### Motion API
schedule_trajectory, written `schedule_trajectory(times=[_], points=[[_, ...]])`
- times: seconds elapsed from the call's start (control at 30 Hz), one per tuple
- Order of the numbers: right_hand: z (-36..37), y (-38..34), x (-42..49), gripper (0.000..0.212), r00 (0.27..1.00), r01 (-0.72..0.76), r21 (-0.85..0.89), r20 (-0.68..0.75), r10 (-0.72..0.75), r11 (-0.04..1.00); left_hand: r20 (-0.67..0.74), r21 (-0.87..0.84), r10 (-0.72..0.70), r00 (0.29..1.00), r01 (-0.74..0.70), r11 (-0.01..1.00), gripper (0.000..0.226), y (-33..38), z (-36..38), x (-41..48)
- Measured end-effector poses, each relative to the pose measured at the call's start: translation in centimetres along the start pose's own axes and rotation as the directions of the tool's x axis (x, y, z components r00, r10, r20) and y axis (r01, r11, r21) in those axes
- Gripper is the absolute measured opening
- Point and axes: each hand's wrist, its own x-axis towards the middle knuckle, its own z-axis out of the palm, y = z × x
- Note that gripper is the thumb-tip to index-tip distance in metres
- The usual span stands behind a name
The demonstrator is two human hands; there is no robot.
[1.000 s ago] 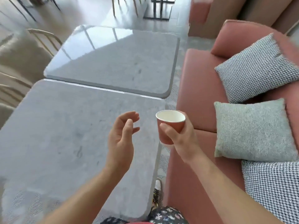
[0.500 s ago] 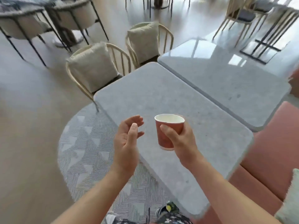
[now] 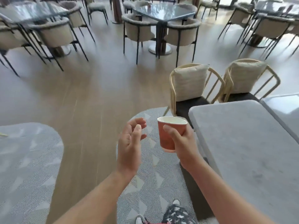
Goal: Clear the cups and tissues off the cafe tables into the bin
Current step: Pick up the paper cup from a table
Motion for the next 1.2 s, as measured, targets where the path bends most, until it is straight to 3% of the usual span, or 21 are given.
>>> schedule_trajectory(times=[0.4,0.7,1.03,1.2], points=[[23.3,1.4,14.8,0.051,0.938,0.003,-0.048,0.346,0.014,0.999,-0.35,0.085,0.071,0.934,-0.044,0.995,0.025,0.1,-16.6,15.1],[42.0,-0.6,30.5,0.043,0.794,0.0,-0.032,0.607,0.019,0.999,-0.603,0.146,0.134,0.786,-0.056,0.988,0.027,1.8,-27.0,32.5],[61.8,-0.5,38.7,0.039,0.606,0.019,-0.065,0.795,0.04,0.998,-0.778,0.134,0.141,0.612,-0.057,0.989,0.029,2.8,-40.5,43.9],[74.3,0.4,41.4,0.037,0.569,0.042,-0.057,0.822,0.023,0.997,-0.805,0.152,0.17,0.569,-0.079,0.985,0.03,3.3,-50.8,50.4]])
